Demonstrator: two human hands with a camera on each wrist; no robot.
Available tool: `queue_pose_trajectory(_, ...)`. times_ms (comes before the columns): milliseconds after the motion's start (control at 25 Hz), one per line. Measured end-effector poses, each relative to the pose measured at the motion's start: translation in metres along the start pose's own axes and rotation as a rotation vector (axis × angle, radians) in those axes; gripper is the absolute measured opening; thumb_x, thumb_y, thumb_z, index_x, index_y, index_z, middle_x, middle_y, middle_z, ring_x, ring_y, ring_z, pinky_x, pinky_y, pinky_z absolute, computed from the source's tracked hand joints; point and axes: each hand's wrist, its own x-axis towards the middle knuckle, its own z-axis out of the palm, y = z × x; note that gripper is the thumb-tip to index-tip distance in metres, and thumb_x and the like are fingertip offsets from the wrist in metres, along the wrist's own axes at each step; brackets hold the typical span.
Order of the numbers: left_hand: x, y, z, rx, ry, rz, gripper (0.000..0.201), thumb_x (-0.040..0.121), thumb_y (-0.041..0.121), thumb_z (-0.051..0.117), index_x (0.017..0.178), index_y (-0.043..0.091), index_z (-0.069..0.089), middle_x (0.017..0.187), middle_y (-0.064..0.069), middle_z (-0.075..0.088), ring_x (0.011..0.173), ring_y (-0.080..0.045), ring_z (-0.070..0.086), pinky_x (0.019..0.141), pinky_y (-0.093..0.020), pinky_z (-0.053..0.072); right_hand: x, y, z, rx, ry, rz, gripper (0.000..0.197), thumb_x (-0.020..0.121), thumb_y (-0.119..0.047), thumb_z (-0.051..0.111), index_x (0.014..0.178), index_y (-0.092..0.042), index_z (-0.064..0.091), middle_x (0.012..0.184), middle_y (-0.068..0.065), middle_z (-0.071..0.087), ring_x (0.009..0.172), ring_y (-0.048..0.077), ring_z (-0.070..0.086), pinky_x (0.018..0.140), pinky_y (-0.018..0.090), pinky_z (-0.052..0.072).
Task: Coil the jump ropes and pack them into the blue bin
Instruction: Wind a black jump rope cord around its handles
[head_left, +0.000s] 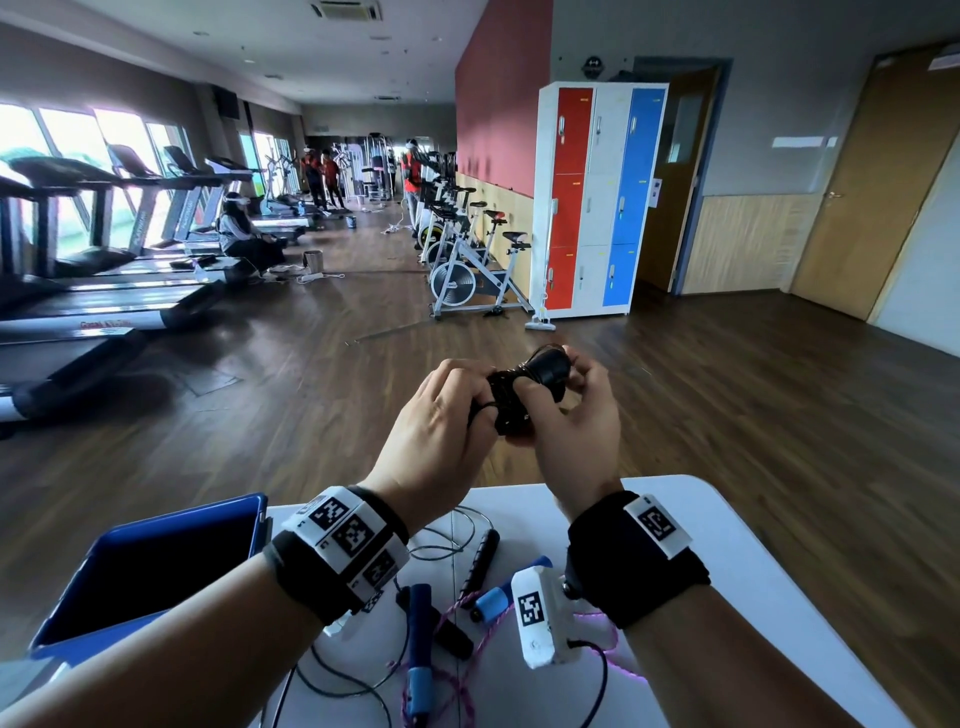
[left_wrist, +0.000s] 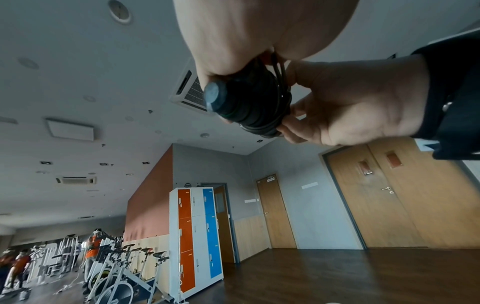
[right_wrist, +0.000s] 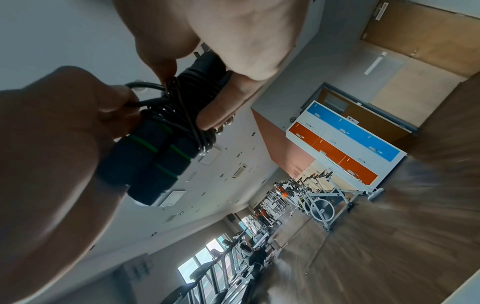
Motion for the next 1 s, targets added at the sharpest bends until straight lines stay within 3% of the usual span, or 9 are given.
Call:
queue_pose_trajectory(160, -0.003, 0.0, -0.004, -0.026, -0.004, 0.068, 0.008, 0.087, 0.015, 0.048, 0.085, 0.007, 0.05, 0.119, -0.01, 0.063, 0.098, -0.024, 0.057, 0.087, -0.027, 0.043, 0.001, 0.0, -0.001, -0.025, -0.004, 0.002, 0.043, 0.079, -0.024, 0.078, 0.119, -0.019, 0.063, 0.105, -0.008, 0.067, 0.097, 0.02, 0.07, 0.055, 0.049, 0.062)
queue_pose_trajectory(280, -0.004, -0.001, -0.004, -0.033, 0.001, 0.03, 0.008, 0.09, 0.016, 0.05, 0.089, 0.008, 0.052, 0.116, -0.005, 0.063, 0.099, -0.019, 0.056, 0.088, -0.026, 0.044, -0.001, -0.001, -0.001, -0.01, -0.042, 0.028, 0.045, 0.081, -0.024, 0.079, 0.123, -0.02, 0.063, 0.11, -0.002, 0.067, 0.093, 0.026, 0.073, 0.053, 0.043, 0.061)
queue_pose_trajectory(440, -0.004, -0.003, 0.002, -0.18, 0.149, -0.329, 0.003, 0.096, 0.02, 0.05, 0.094, 0.021, 0.051, 0.101, 0.008, 0.068, 0.084, -0.005, 0.059, 0.072, -0.017, 0.047, -0.005, 0.006, -0.003, 0.136, -0.079, 0.156, 0.05, 0.093, -0.029, 0.071, 0.138, -0.016, 0.052, 0.108, -0.001, 0.07, 0.075, 0.023, 0.073, 0.059, 0.036, 0.058)
queue_pose_trajectory(480, -0.005, -0.003, 0.006, -0.252, 0.187, -0.432, 0.004, 0.097, 0.022, 0.05, 0.095, 0.023, 0.053, 0.1, 0.01, 0.07, 0.083, -0.005, 0.061, 0.072, -0.02, 0.05, -0.007, 0.009, -0.002, 0.187, -0.074, 0.225, 0.046, 0.097, -0.031, 0.065, 0.138, -0.011, 0.053, 0.107, 0.005, 0.071, 0.076, 0.024, 0.072, 0.062, 0.036, 0.058)
queue_pose_trajectory(560, -0.006, 0.002, 0.016, -0.406, 0.248, -0.609, 0.005, 0.098, 0.025, 0.051, 0.096, 0.025, 0.056, 0.098, 0.006, 0.071, 0.079, -0.012, 0.064, 0.071, -0.039, 0.059, -0.009, 0.012, 0.001, 0.273, -0.11, 0.34, 0.042, 0.1, -0.036, 0.058, 0.128, -0.005, 0.062, 0.114, 0.022, 0.07, 0.091, 0.029, 0.073, 0.07, 0.039, 0.059)
queue_pose_trajectory(640, -0.01, 0.011, 0.025, -0.502, 0.279, -0.704, 0.005, 0.098, 0.024, 0.052, 0.095, 0.026, 0.056, 0.092, -0.001, 0.068, 0.07, -0.016, 0.062, 0.06, -0.049, 0.058, -0.012, 0.01, 0.004, 0.297, -0.116, 0.4, 0.039, 0.099, -0.04, 0.057, 0.119, -0.008, 0.067, 0.116, 0.02, 0.072, 0.104, 0.029, 0.072, 0.075, 0.039, 0.059)
queue_pose_trajectory(800, -0.011, 0.021, 0.026, -0.698, 0.221, -0.712, 0.02, 0.096, 0.012, 0.05, 0.108, 0.021, 0.063, 0.096, -0.002, 0.069, 0.068, -0.015, 0.063, 0.057, -0.043, 0.054, -0.008, 0.0, -0.001, 0.134, -0.132, 0.296, 0.034, 0.097, -0.041, 0.06, 0.105, -0.009, 0.071, 0.095, 0.015, 0.074, 0.087, 0.026, 0.072, 0.068, 0.038, 0.058)
queue_pose_trajectory(880, -0.005, 0.022, 0.018, -0.821, 0.169, -0.777, 0.025, 0.095, 0.015, 0.048, 0.108, 0.018, 0.069, 0.094, -0.005, 0.071, 0.074, -0.017, 0.063, 0.06, -0.038, 0.052, -0.006, -0.008, -0.003, 0.064, -0.17, 0.253, 0.034, 0.097, -0.04, 0.061, 0.1, -0.008, 0.071, 0.09, 0.013, 0.074, 0.086, 0.03, 0.072, 0.075, 0.044, 0.059)
queue_pose_trajectory(1000, 0.005, 0.023, 0.011, -0.913, 0.07, -0.904, 0.03, 0.1, 0.028, 0.045, 0.106, 0.017, 0.073, 0.089, -0.001, 0.068, 0.067, -0.015, 0.064, 0.054, -0.03, 0.05, -0.002, -0.015, -0.003, -0.025, -0.2, 0.217, 0.035, 0.096, -0.041, 0.062, 0.098, -0.008, 0.072, 0.096, 0.018, 0.075, 0.09, 0.031, 0.074, 0.082, 0.053, 0.059)
